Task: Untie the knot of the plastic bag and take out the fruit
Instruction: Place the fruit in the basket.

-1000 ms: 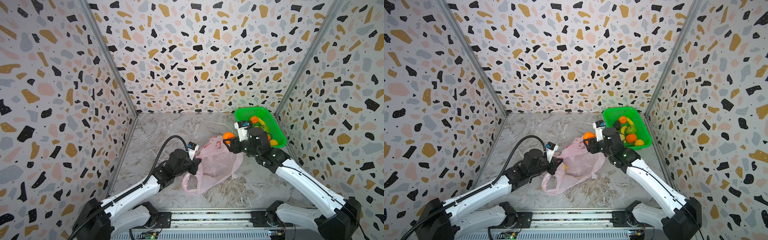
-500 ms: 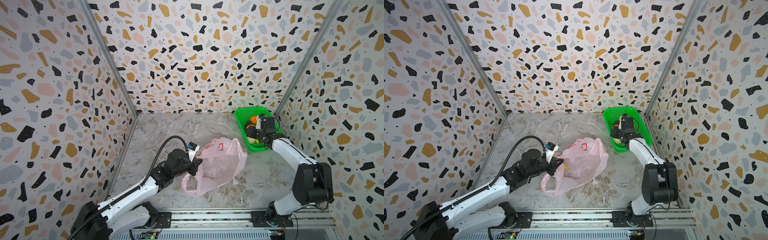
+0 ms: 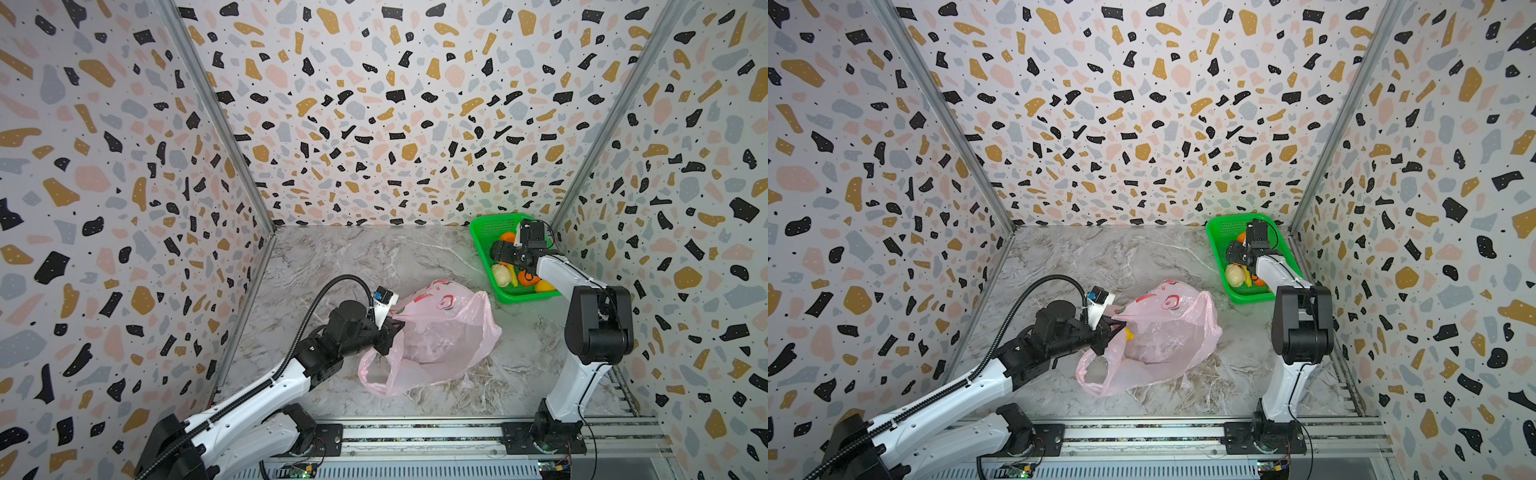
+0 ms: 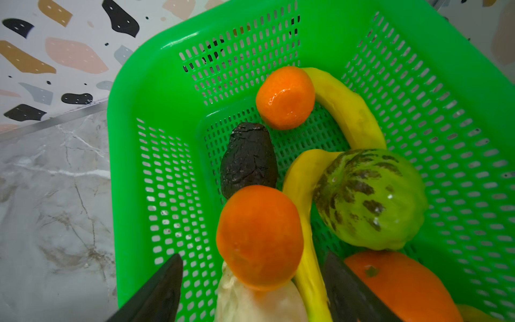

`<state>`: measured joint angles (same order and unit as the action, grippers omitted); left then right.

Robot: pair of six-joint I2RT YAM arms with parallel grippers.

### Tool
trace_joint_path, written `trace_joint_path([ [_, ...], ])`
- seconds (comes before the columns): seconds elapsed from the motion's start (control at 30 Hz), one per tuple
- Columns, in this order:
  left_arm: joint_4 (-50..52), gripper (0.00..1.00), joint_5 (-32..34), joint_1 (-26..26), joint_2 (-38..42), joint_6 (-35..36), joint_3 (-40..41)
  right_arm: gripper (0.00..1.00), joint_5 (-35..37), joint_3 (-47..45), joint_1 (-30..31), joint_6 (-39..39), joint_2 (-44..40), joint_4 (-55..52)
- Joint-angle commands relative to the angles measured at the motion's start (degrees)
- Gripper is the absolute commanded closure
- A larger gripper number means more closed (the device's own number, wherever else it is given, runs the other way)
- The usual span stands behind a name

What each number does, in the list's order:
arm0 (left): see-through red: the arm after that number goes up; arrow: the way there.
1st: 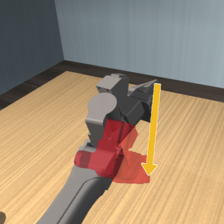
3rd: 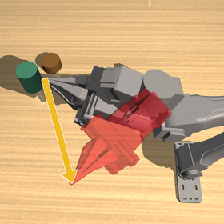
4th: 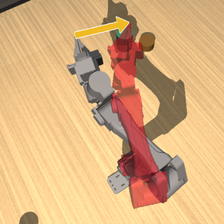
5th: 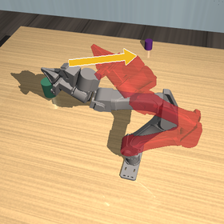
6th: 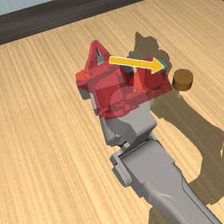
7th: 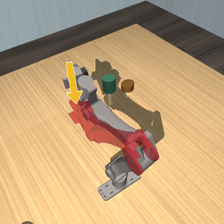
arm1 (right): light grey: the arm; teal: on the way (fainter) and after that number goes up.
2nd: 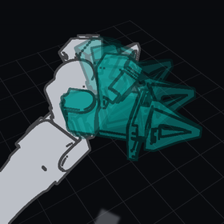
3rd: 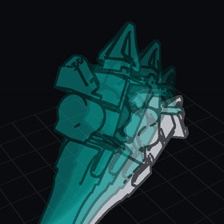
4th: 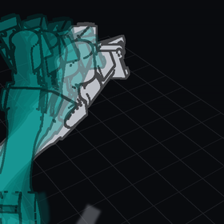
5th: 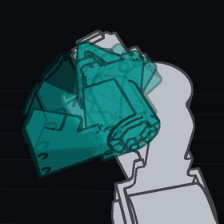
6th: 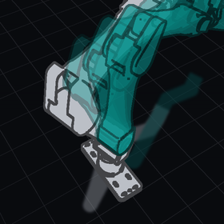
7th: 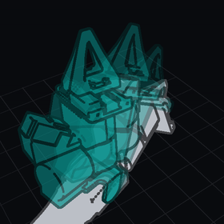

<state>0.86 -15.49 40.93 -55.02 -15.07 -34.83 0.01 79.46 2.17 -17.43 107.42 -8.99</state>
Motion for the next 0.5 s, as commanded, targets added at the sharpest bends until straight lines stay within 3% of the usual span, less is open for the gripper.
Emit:
trace_joint_path([
  [0.0,-1.8,1.0,-0.5,-0.1,0.5,1.1,0.4,0.17,-2.4,0.8,0.3,0.5,-4.7,-1.9],
  [0.2,-2.7,1.0,-1.5,-0.2,-0.1,0.7,0.2,0.17,-13.5,0.2,1.1,3.0,-14.4,-10.2],
  [0.47,-1.6,1.0,0.3,-0.1,1.4,0.3,-0.2,0.15,-26.5,-5.0,9.2,7.4,-31.6,-23.6],
])
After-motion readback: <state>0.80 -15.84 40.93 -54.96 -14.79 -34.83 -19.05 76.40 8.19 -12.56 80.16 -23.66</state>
